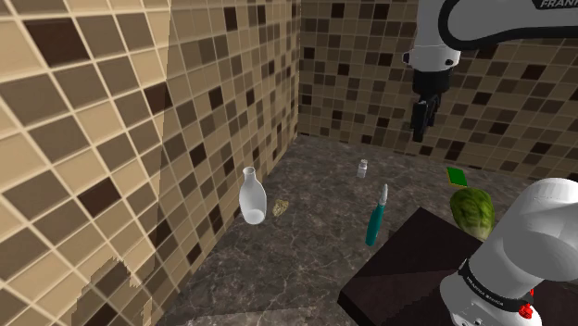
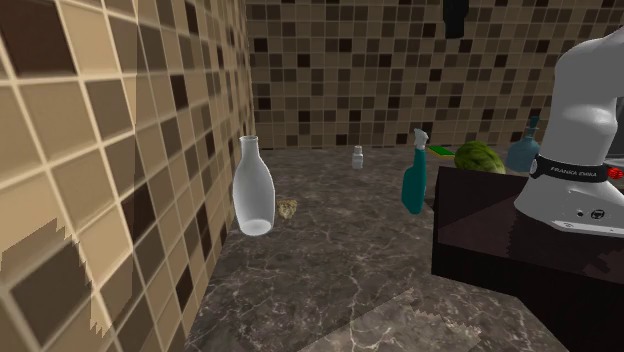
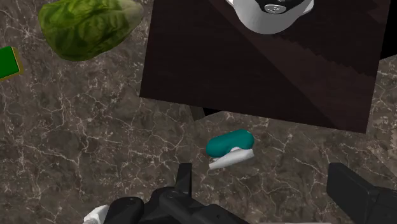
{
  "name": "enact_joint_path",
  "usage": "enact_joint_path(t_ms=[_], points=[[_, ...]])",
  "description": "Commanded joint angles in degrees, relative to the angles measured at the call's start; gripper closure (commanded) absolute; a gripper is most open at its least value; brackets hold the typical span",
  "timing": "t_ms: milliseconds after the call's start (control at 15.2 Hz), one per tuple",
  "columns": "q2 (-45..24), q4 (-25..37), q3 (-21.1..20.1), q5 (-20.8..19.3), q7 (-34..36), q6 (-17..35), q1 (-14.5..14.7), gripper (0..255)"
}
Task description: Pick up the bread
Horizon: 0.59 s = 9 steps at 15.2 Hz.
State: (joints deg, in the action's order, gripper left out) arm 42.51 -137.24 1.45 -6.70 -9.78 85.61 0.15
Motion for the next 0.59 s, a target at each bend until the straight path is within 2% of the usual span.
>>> enact_joint_path(t_ms=[0,528], points=[[0.00,0.00,0.00,0.00,0.00,0.00,0.00,0],[-9.24,-5.09,-4.99,4.79,12.18,15.04,0.31,0]])
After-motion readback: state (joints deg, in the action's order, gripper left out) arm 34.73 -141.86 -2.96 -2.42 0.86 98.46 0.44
